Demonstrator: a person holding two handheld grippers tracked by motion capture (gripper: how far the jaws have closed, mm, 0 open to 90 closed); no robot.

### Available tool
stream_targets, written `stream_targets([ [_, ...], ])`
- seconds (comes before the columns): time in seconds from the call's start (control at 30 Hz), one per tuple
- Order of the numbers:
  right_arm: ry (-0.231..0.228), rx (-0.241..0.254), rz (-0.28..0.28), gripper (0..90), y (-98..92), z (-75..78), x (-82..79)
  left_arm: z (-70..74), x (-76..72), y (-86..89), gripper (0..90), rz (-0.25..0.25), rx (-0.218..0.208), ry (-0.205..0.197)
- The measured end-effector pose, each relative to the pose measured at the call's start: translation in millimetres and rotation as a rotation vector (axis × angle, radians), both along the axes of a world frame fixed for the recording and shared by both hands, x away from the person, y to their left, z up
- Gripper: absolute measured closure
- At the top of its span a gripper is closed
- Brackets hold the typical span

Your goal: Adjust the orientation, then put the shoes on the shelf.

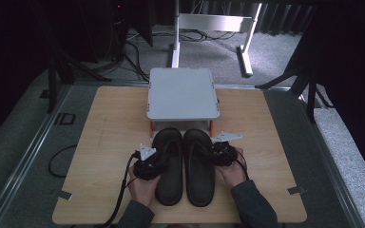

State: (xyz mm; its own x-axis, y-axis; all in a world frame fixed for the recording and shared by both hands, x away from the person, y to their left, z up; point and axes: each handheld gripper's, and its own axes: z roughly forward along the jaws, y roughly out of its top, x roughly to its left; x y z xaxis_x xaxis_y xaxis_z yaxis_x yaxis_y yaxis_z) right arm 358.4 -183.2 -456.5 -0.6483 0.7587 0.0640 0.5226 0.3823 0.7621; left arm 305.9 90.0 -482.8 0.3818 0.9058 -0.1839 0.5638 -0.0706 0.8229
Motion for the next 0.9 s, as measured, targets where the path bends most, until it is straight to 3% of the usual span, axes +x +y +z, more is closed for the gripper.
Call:
stream_targets([
  [0.27,-0.113,0.007,-0.044,36.8,11.0,25.7,-30.9,11.5,-11.9,18.2,42.8,-0.02,-0.008,-0.037],
  [0.47,-0.124,0.034,-0.067,34.6,23.5,27.9,-55.9,18.1,-24.1,34.4,41.0,-0.043,0.01,-0.072],
  [0.6,-0.132,0.023,-0.074,33.4,32.8,26.3,-64.7,19.5,-26.4,41.2,40.4,-0.04,0.007,-0.078],
  [0.8,-0.115,0.054,-0.147,27.6,51.0,15.8,-82.1,22.5,-28.9,51.1,40.4,-0.03,0.0,-0.092],
  [0.9,-0.096,0.099,-0.171,28.0,55.2,9.6,-88.5,23.2,-30.0,54.5,40.4,-0.025,-0.001,-0.096],
])
